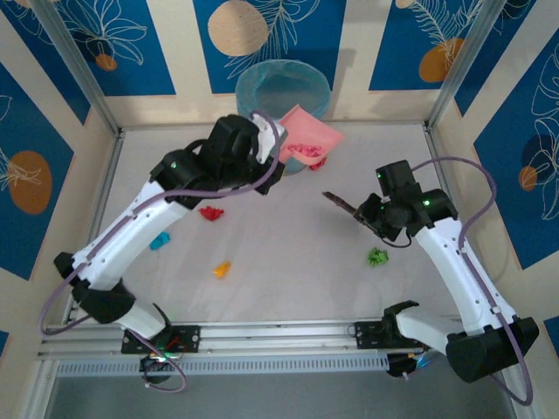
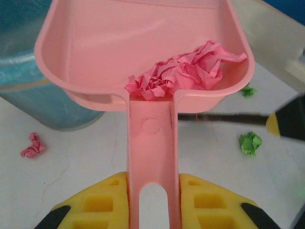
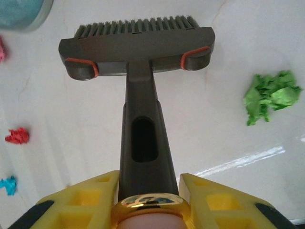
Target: Sweep away the paper scraps from the table
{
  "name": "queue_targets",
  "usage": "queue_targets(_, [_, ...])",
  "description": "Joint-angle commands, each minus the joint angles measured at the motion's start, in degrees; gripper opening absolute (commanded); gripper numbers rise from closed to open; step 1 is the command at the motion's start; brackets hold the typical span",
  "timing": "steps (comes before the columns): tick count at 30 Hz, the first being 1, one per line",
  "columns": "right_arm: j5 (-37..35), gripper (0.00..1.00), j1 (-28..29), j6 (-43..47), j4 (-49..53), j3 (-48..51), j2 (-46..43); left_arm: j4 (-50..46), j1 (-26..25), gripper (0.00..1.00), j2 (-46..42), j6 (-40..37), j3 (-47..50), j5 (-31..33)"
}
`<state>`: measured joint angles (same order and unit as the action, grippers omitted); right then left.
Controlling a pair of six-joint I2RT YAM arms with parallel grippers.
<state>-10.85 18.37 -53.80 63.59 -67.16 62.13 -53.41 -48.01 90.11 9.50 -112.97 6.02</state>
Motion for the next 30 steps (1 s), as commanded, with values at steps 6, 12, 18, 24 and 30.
queue_targets(6, [-0.3,0.0,10.26,-4.93,-4.91,4.02,0.01,-7.55,7.32,0.0,14.94,9.57,-23.61,-9.71])
queue_targets(12, [-3.62,0.0,18.46,-7.83,-5.06,4.92,1.16,-3.7,10.61,0.0,20.42,15.37,-29.88,-12.07])
queue_targets(18, [-5.67,0.0,23.38,-10.15,-5.67,5.58,2.08,0.42,15.92,0.0,24.7,23.24,-33.53,-19.07])
queue_targets(24, [-6.83,0.0,26.21,-10.23,-5.72,4.65,4.59,8.98,21.11,0.0,28.29,37.42,-33.63,-30.05])
queue_targets(30, [-7.86,0.0,26.98,-8.58,-5.58,2.81,7.14,18.56,22.23,0.0,32.27,50.39,-33.65,-38.67])
